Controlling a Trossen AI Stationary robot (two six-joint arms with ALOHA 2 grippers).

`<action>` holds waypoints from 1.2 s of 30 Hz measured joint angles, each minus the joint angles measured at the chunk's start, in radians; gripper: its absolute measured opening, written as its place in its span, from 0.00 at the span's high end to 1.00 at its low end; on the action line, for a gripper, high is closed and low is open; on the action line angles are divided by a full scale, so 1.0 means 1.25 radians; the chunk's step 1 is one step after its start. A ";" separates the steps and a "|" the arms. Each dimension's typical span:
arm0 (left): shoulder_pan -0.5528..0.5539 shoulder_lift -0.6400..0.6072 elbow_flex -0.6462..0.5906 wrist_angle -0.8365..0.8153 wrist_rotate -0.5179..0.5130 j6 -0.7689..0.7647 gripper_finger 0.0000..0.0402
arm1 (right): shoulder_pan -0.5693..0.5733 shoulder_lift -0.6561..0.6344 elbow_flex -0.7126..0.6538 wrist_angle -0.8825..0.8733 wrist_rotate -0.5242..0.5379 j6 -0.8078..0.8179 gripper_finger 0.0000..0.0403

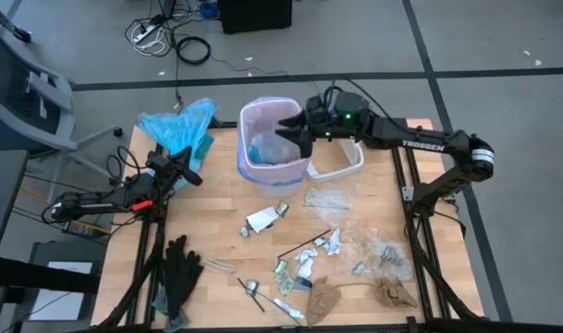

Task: Place trash/remove bag and relplace
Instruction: Put the clear cellophane into the trash bin

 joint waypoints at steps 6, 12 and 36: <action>0.000 0.000 0.000 0.000 0.000 0.000 0.95 | -0.036 -0.087 0.000 -0.163 0.050 -0.020 0.51; 0.000 0.000 0.000 0.000 0.000 0.000 0.95 | -0.042 -0.205 0.000 -0.377 0.049 -0.022 0.53; 0.000 0.000 0.000 0.000 0.000 0.000 0.95 | 0.224 -0.092 0.000 -1.042 0.240 0.183 0.53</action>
